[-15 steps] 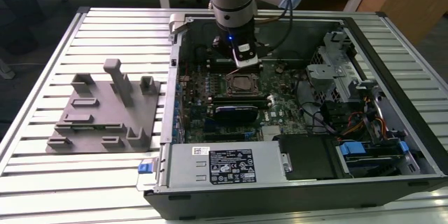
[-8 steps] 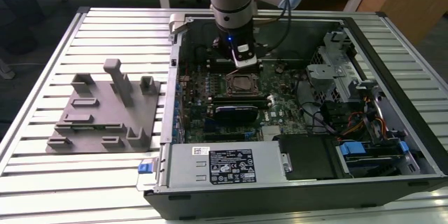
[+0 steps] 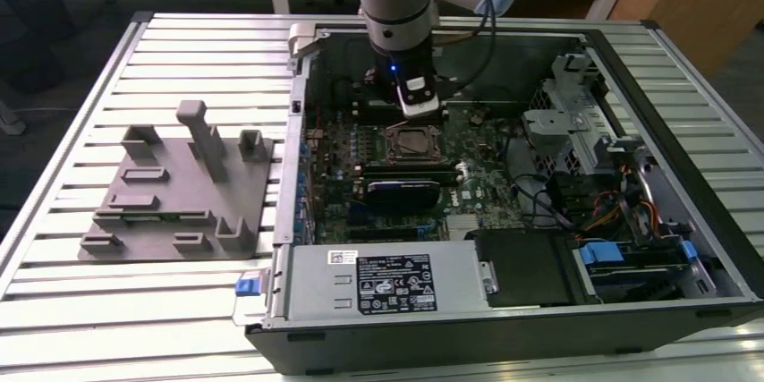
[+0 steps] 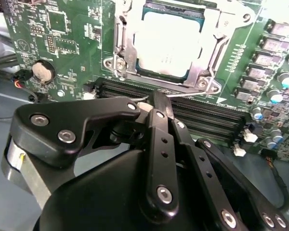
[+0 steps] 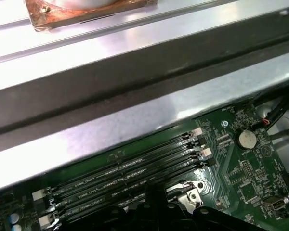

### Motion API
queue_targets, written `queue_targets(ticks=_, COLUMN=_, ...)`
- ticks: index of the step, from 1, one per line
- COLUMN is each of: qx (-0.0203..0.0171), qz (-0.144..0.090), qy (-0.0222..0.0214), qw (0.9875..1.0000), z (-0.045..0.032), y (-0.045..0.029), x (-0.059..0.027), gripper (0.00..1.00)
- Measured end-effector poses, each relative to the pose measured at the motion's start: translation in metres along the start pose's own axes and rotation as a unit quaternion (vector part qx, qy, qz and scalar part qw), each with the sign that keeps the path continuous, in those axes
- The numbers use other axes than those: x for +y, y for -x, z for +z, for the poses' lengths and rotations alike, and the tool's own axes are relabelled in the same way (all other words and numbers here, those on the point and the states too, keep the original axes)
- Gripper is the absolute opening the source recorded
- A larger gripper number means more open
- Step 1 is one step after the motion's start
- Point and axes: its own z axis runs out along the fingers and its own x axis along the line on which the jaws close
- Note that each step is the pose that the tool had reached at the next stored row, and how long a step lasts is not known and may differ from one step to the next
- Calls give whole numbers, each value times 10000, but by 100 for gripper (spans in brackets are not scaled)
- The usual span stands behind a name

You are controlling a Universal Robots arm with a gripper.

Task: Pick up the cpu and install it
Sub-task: 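Install the first cpu locking lever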

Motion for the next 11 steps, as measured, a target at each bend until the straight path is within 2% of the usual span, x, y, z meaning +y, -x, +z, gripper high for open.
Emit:
queue_targets(ticks=4, qx=-44, qz=75, qy=-64, qw=9999, z=20, y=16, x=22, gripper=11)
queue_targets(ticks=7, qx=-78, qz=214, qy=-86, qw=9997, z=37, y=16, x=24, gripper=11)
queue_targets(ticks=11, qx=-103, qz=321, qy=-99, qw=9994, z=60, y=0, x=50, gripper=11)
